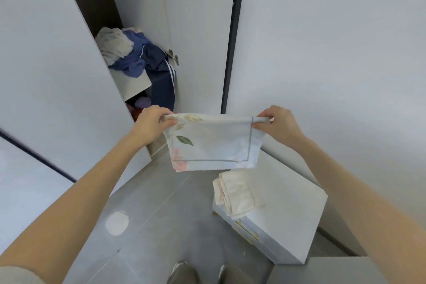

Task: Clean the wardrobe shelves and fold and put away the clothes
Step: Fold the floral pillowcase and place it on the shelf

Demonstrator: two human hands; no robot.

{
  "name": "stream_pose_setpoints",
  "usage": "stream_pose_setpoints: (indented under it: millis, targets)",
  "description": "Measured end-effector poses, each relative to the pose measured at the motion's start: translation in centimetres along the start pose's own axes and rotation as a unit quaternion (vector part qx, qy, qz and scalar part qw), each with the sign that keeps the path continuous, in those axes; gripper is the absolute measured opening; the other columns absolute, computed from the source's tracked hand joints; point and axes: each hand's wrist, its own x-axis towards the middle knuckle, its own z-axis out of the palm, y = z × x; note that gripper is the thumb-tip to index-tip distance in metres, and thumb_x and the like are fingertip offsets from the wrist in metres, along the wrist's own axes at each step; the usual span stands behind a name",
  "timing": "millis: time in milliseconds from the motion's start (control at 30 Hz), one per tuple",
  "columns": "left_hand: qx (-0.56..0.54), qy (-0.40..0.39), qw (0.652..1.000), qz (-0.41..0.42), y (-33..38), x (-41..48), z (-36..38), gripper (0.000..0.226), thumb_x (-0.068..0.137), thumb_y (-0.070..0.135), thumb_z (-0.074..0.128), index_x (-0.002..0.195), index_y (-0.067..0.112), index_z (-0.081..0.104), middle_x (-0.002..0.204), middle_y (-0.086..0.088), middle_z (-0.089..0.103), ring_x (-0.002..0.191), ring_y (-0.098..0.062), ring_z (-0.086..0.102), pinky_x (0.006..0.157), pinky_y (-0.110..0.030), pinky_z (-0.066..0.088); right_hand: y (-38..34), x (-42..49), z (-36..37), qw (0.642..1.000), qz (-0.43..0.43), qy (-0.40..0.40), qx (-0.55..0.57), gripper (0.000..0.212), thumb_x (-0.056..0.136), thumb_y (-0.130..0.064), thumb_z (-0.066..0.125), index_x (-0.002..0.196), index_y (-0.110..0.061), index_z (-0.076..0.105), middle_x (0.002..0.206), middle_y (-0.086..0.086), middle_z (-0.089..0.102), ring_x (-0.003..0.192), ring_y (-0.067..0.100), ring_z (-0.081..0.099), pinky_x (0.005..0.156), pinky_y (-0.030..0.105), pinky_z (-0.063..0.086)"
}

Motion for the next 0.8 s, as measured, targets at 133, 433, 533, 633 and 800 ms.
stream_pose_setpoints:
  millis: [133,433,533,633,800]
  targets:
    - [-0.011,0.007,1.0,-0.014,-2.5,0.3,-4.2,0.014,0.09,0.029,0.064,0.082,0.021,0.056,0.091,-0.007,0.05,0.086,-0.021,0.048,0.068,-0.027,0.035,-3.7,1.9,1.1,0.998,-0.051,0.001,0.048,0.01,0.085,-0.017,0.072,0.09,-0.012,0.065,0.105,-0.002,0.055,0.094,0.013,0.051,0.079,0.024,0.039]
    - [-0.303,0.09,0.943,-0.101,-4.5,2.9,-14.4,0.027,0.094,0.035,0.056,0.107,0.012,0.051,0.1,0.0,0.063,0.087,-0.012,0.06,0.071,-0.024,0.052,-14.4,6.5,2.8,0.97,-0.057,0.057,0.231,0.019,0.097,-0.023,0.057,0.105,-0.006,0.054,0.091,0.0,0.058,0.077,0.01,0.055,0.066,0.017,0.047]
    - [-0.356,0.148,0.916,-0.109,-5.2,5.0,-17.8,0.028,0.091,0.037,0.06,0.108,0.016,0.053,0.106,-0.004,0.067,0.093,-0.018,0.066,0.078,-0.032,0.057,-18.0,8.5,2.4,0.967,-0.113,0.083,0.211,0.017,0.099,-0.025,0.053,0.105,-0.009,0.054,0.089,0.0,0.058,0.074,0.008,0.053,0.066,0.02,0.044]
    - [-0.342,0.194,0.916,-0.075,-5.5,7.4,-21.4,0.027,0.091,0.034,0.063,0.108,0.014,0.057,0.097,0.0,0.069,0.079,-0.005,0.068,0.063,-0.017,0.054,-21.4,11.0,1.2,0.964,-0.164,0.11,0.176,0.012,0.1,-0.026,0.051,0.101,-0.014,0.052,0.078,-0.005,0.055,0.062,0.003,0.046,0.057,0.016,0.038]
    - [-0.264,0.265,0.927,-0.032,-5.1,12.9,-27.7,0.017,0.09,0.029,0.066,0.099,0.015,0.066,0.088,0.008,0.068,0.075,-0.002,0.062,0.061,-0.012,0.047,-26.5,16.7,-1.6,0.953,-0.218,0.16,0.135,0.007,0.099,-0.032,0.049,0.096,-0.026,0.047,0.074,-0.007,0.055,0.063,0.009,0.046,0.063,0.031,0.039]
